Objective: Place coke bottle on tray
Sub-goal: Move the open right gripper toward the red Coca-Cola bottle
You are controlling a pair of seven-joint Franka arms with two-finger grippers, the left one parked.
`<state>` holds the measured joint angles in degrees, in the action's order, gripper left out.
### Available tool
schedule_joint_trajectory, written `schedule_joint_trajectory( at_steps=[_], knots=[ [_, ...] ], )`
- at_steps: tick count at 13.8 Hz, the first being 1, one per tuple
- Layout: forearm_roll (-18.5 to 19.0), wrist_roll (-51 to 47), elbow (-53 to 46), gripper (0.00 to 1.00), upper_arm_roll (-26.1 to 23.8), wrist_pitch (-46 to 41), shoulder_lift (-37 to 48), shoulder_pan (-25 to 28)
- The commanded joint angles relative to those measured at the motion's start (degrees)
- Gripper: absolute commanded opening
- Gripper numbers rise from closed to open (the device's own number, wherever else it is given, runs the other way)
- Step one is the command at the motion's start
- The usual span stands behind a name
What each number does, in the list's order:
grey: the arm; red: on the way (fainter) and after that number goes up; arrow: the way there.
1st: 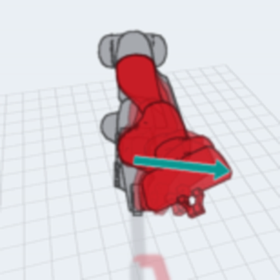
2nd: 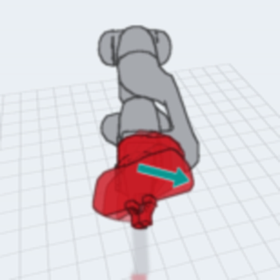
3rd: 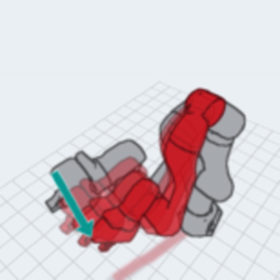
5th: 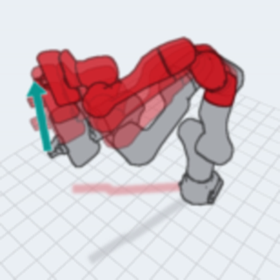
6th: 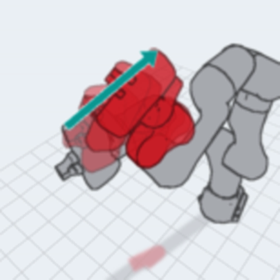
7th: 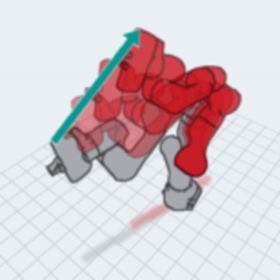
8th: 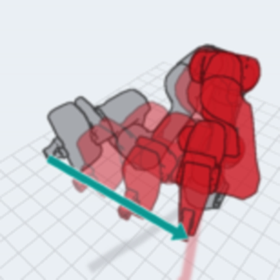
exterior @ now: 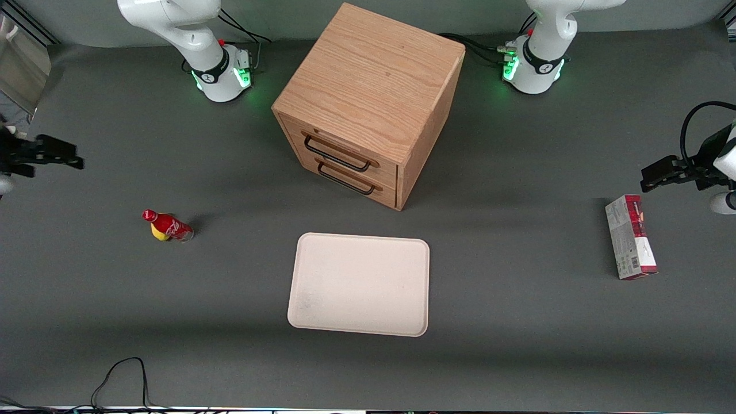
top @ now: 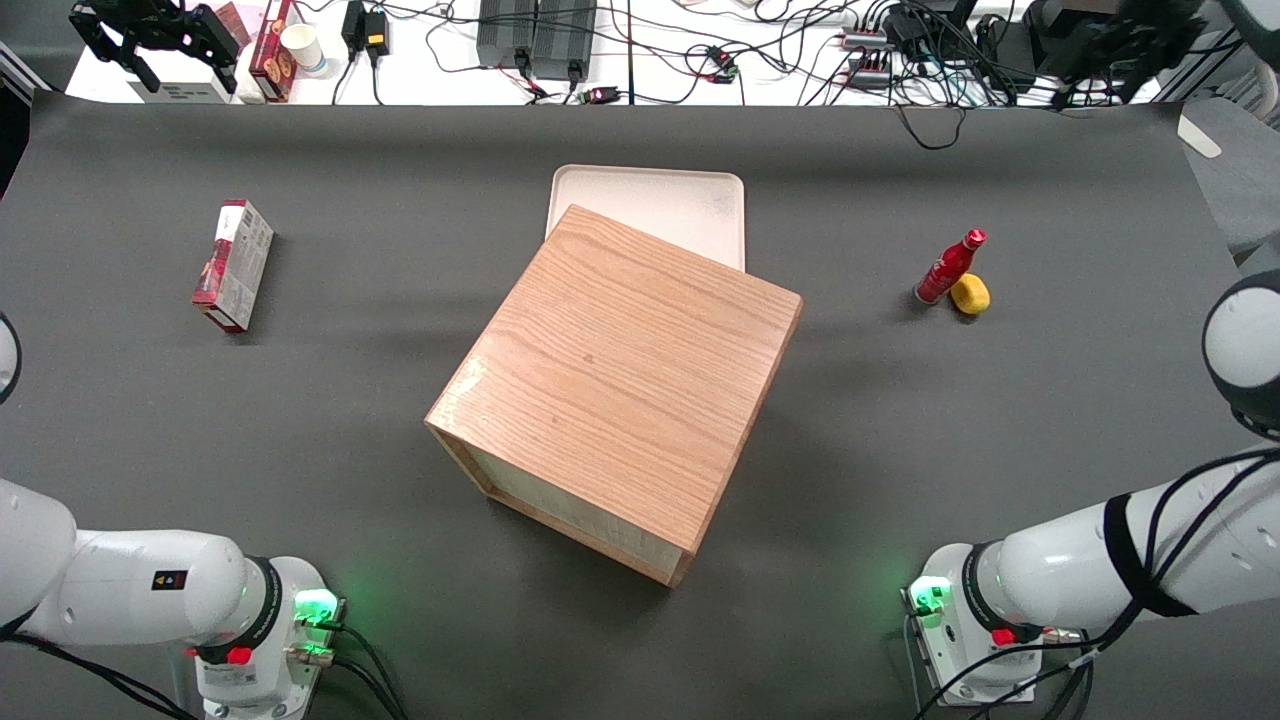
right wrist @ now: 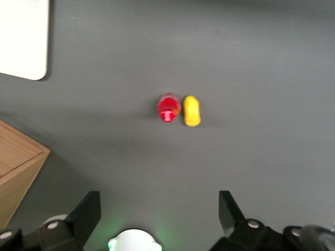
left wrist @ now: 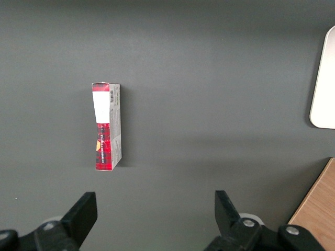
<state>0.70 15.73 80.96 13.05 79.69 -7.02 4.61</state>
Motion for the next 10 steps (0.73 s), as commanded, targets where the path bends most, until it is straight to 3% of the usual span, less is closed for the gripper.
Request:
schedule_joint_trajectory(
  at_steps=[1,7,10],
  knots=[
    [0.44,1.50,-6.52,1.00,0.67,-2.78,-4.84,0.58],
    [0.35,1.85,-1.44,1.00,0.66,-3.67,-3.09,1.10],
    [0.35,1.85,6.19,1.00,0.66,2.02,-1.86,1.19]
  ],
)
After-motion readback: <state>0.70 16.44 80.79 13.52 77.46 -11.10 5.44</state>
